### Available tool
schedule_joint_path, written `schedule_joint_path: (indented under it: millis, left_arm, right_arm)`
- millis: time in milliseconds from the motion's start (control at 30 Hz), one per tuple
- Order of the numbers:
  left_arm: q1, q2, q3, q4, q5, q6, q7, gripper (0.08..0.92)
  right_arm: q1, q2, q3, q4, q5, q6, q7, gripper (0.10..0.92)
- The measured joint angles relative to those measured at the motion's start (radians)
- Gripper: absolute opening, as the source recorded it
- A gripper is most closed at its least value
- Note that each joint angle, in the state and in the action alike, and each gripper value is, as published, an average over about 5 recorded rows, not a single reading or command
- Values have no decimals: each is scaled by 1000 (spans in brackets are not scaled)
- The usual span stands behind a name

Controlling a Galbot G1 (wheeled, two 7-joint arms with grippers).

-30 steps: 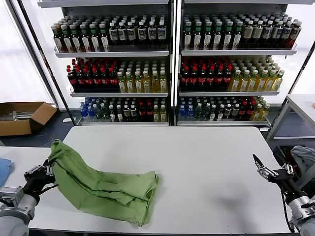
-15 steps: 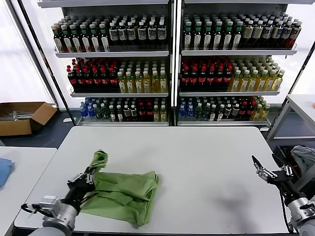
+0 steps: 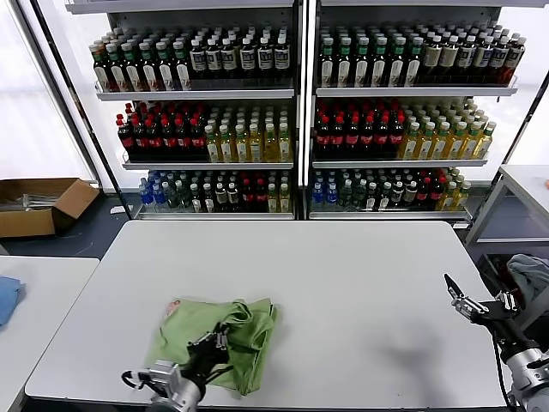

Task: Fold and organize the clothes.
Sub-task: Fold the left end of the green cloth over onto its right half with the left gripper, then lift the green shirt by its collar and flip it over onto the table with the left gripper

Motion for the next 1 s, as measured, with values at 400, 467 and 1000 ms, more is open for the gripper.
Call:
schedule_joint_path:
  millis: [400,467,1000]
  left_arm:
    - [-2,-43,106,-4,-2,43,-44,365]
    - [4,-46,112,-27,-20,48,-50,417]
    - [13,43,-194,-114,-260,98,-74,820]
  right_arm:
    - [1,10,-8,17,-5,-8,2,823]
    - [0,13,-10,21,-5,-10,2,823]
    - [-21,40,-18,51,-5,-7,2,823]
